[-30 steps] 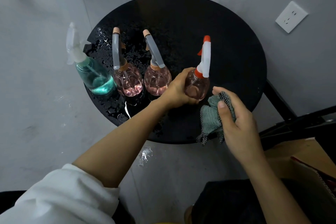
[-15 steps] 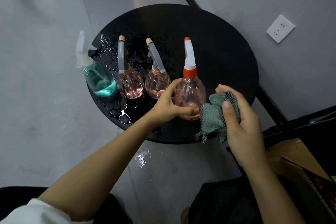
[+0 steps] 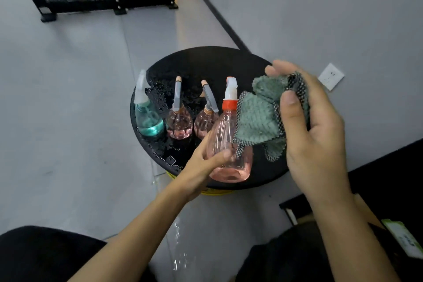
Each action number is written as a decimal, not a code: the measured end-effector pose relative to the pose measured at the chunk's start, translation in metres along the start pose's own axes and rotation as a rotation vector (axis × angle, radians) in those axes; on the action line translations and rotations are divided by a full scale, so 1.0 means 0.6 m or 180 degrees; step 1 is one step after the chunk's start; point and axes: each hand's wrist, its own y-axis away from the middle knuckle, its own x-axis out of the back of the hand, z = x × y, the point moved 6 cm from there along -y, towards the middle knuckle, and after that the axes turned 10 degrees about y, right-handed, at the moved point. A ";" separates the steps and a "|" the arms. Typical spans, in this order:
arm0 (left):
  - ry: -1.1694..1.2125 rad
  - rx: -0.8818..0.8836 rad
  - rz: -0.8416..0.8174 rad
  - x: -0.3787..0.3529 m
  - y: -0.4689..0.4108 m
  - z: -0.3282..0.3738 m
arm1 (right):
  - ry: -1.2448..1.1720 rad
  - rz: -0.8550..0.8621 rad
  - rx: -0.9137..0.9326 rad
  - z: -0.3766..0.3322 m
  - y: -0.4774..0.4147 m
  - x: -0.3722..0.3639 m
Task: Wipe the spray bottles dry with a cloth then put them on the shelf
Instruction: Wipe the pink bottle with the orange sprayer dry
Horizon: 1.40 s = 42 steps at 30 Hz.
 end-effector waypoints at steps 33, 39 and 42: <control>0.0544 -0.0136 0.0942 -0.075 0.210 0.052 | 0.1727 -0.0588 0.0122 -0.108 0.185 -0.106; 0.0599 -0.0097 0.0912 -0.093 0.213 0.048 | 0.2450 -0.0864 0.0152 -0.100 0.146 -0.103; 0.0665 -0.0184 0.0968 -0.090 0.217 0.049 | 0.2465 -0.0997 0.0129 -0.111 0.172 -0.105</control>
